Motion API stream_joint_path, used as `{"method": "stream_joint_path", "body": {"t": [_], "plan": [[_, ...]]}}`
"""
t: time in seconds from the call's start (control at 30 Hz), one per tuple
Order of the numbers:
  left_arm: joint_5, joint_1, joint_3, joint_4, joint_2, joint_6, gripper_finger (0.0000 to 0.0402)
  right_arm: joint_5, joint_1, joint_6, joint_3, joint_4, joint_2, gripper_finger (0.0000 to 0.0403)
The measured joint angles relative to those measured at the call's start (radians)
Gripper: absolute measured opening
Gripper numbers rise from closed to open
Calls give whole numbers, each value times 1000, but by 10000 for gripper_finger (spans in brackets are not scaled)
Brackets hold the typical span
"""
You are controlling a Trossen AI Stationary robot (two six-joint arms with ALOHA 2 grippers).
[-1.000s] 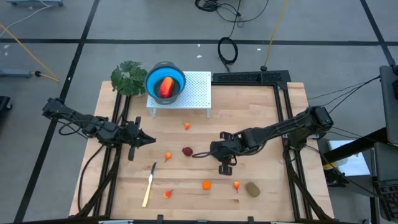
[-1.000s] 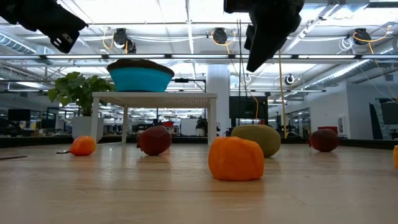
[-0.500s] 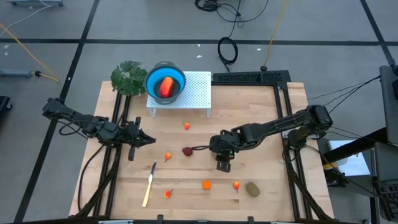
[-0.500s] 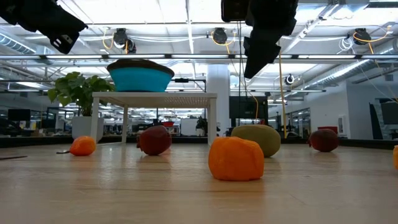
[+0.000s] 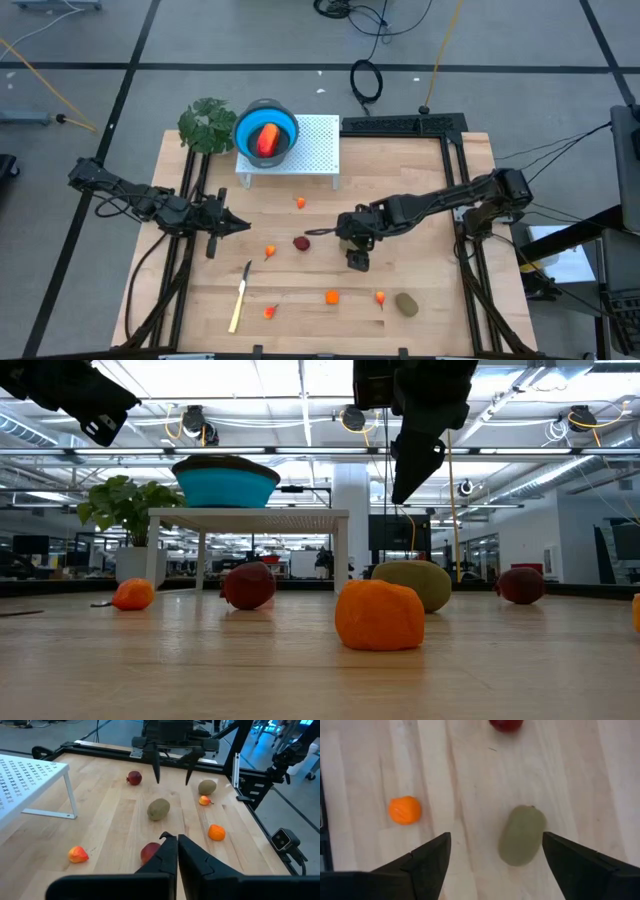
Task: Pick & Place Fruit
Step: Put the top kiwi into the blue strainer bowl on the shelf
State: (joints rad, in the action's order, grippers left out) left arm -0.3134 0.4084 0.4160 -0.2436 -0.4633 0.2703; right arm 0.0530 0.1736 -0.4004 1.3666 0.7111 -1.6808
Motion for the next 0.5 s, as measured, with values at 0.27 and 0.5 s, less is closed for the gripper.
{"method": "stream_joint_path", "body": {"t": [0.27,0.5], "plan": [[0,0,0,2,0,-3,6,-4,-25,0,-50,-11,1,312],[-3,0,0,1,0,-6,11,-41,-24,2,-124,-145,1,313]]}}
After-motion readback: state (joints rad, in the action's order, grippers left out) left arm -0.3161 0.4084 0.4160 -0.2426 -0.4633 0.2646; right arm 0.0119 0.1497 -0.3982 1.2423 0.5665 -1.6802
